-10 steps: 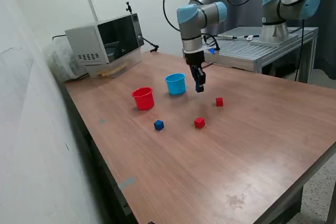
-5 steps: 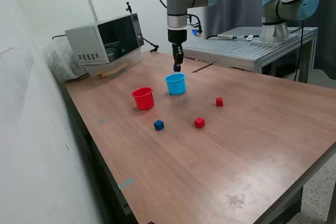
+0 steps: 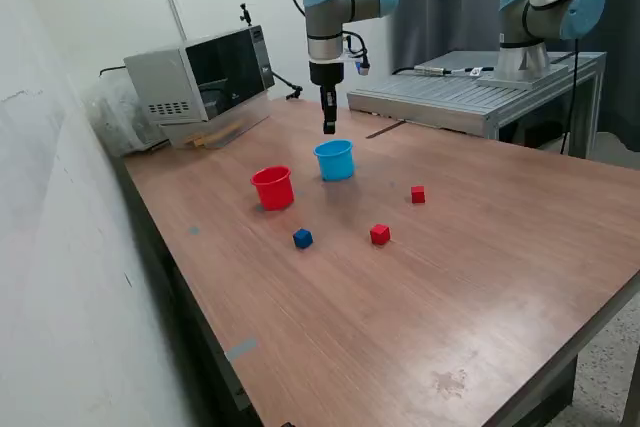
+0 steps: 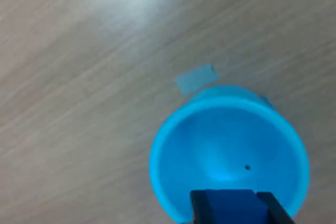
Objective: Place red objects in the red bin, and blue objects in the blue bin.
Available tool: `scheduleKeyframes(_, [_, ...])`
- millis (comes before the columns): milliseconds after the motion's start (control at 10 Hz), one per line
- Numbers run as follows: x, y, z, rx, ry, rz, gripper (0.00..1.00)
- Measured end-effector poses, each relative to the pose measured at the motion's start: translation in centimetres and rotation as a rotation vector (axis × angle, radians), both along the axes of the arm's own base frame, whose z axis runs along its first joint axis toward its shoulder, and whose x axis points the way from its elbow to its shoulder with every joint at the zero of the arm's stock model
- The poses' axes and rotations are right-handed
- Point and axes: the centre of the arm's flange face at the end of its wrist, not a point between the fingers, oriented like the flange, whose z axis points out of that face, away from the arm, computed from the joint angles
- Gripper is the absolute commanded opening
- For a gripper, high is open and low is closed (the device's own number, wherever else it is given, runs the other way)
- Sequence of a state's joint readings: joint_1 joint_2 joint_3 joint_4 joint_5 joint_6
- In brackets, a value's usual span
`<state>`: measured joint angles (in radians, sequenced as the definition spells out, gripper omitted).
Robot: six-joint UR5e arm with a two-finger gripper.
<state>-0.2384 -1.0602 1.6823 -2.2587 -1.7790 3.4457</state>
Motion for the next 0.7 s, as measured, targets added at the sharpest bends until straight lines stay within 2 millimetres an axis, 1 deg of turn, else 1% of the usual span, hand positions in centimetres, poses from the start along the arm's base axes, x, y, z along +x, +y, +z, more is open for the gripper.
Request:
scheduleKeyframes(100, [0.2,-0.1,-0.5,-0.003,-0.017,0.002,1.00])
scheduleKeyframes(300, [0.2,-0.5,-0.7,-0.006,-0.032,0.007,1.00])
scheduleKeyframes(500, [-0.6,-0.9,0.3,-0.002,-0.013,0.021,1.00])
scheduleKeyframes(600, [-1.3,-2.3,1.3,0.004,0.007,0.058,1.00])
scheduleKeyframes(700, [-2.1,-4.6,2.8,0.012,0.033,0.116,1.00])
